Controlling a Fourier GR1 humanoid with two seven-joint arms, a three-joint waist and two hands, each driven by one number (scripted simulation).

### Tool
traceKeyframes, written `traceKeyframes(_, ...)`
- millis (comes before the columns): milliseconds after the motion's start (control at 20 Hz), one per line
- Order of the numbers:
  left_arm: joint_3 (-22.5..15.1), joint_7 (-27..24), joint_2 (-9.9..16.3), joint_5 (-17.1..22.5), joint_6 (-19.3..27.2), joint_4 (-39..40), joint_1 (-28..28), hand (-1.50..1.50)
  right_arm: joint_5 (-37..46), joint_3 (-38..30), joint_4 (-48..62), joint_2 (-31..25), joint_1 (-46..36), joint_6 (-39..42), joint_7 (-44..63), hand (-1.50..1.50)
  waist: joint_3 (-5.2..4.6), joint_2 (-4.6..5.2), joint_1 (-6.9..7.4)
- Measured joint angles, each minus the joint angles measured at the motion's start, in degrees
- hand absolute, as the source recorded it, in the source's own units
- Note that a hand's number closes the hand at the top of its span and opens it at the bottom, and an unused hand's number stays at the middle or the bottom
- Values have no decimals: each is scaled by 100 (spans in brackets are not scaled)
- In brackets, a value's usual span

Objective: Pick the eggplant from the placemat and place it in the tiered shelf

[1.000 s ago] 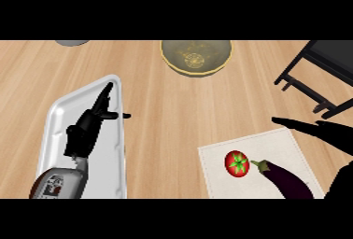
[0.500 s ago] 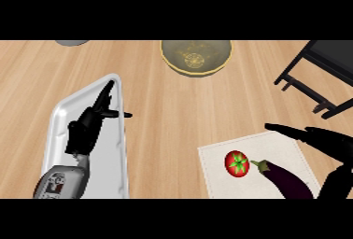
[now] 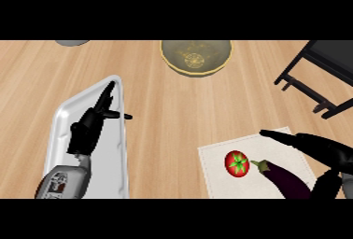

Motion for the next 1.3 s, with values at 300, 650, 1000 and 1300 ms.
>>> traceKeyframes(300,45,-7,-28,-46,-45,-127,87,0,423,46,140,115,164,-118,-396,-150,5,-3,-1)
traceKeyframes(650,125,-5,-42,-66,-124,-159,92,0,745,110,174,209,312,-90,-665,-150,3,-4,-4)
traceKeyframes(1000,150,64,-71,-119,-169,-190,54,0,1305,373,339,103,289,-336,-1315,150,-19,-20,5)
traceKeyframes(1300,201,11,-76,-120,-214,-227,118,0,1729,520,421,53,364,-841,-1957,150,-17,-27,9)
